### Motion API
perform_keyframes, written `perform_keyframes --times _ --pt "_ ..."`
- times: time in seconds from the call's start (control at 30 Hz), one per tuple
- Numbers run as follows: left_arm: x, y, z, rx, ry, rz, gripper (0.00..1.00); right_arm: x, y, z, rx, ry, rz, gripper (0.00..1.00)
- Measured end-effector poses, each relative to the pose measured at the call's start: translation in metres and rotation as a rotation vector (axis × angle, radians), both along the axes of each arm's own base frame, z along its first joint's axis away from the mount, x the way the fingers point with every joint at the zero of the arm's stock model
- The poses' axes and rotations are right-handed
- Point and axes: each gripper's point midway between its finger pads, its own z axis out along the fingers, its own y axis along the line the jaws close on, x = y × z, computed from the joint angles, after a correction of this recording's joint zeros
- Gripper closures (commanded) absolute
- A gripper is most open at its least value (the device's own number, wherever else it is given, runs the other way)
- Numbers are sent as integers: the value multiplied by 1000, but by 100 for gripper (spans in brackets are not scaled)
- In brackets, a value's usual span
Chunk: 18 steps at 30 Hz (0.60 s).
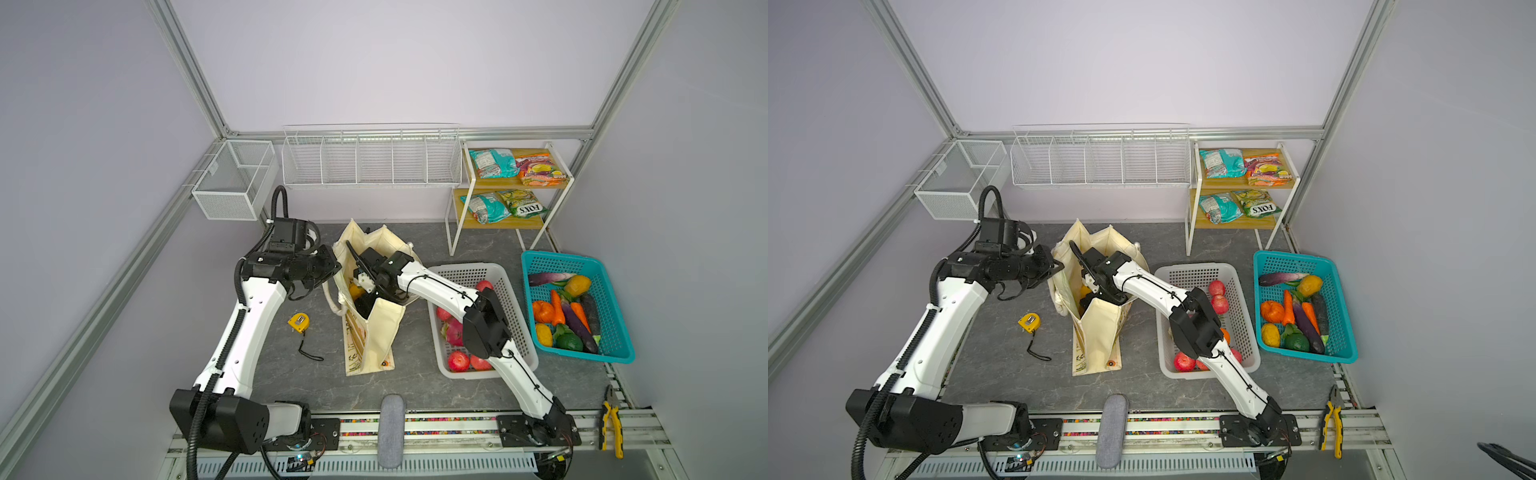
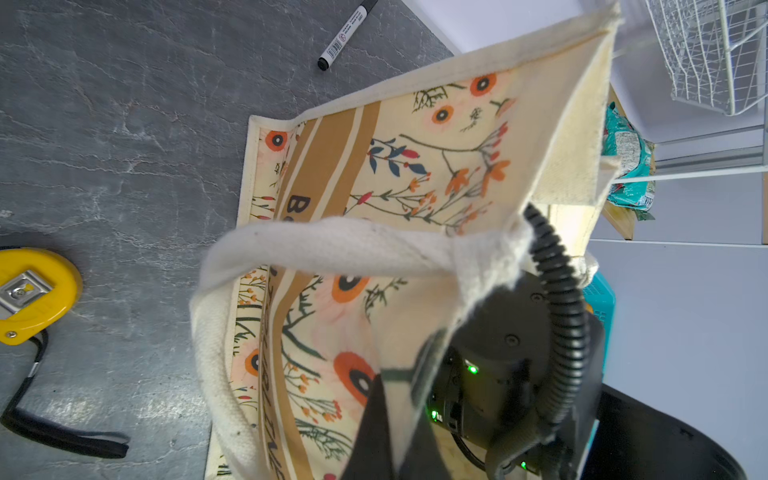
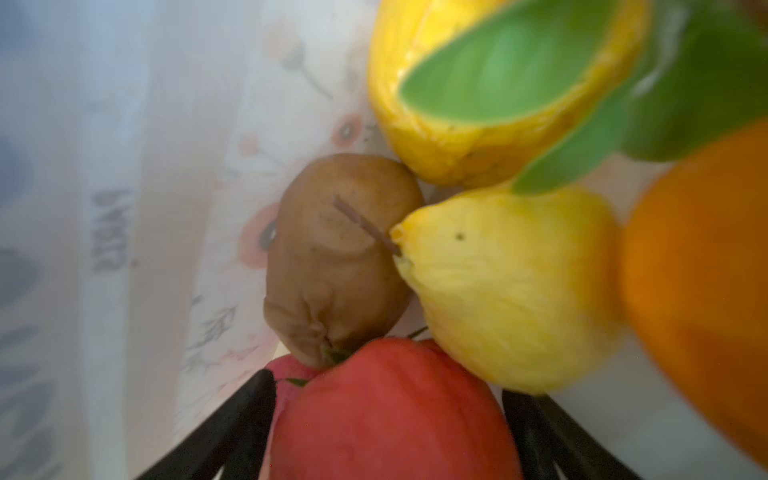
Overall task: Place the food into the grocery bag and tie it
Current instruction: 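Open the right gripper and raise it out of the bag toward the baskets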
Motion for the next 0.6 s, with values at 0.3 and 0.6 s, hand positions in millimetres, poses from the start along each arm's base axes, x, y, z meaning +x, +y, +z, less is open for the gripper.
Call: perform_keyframes --times 0.3,0.6 --pt "0 0 0 -1 1 2 100 23 -4 56 84 -100 -39 12" --pt "0 0 0 -1 2 3 100 34 -12 148 218 -246 -68 12"
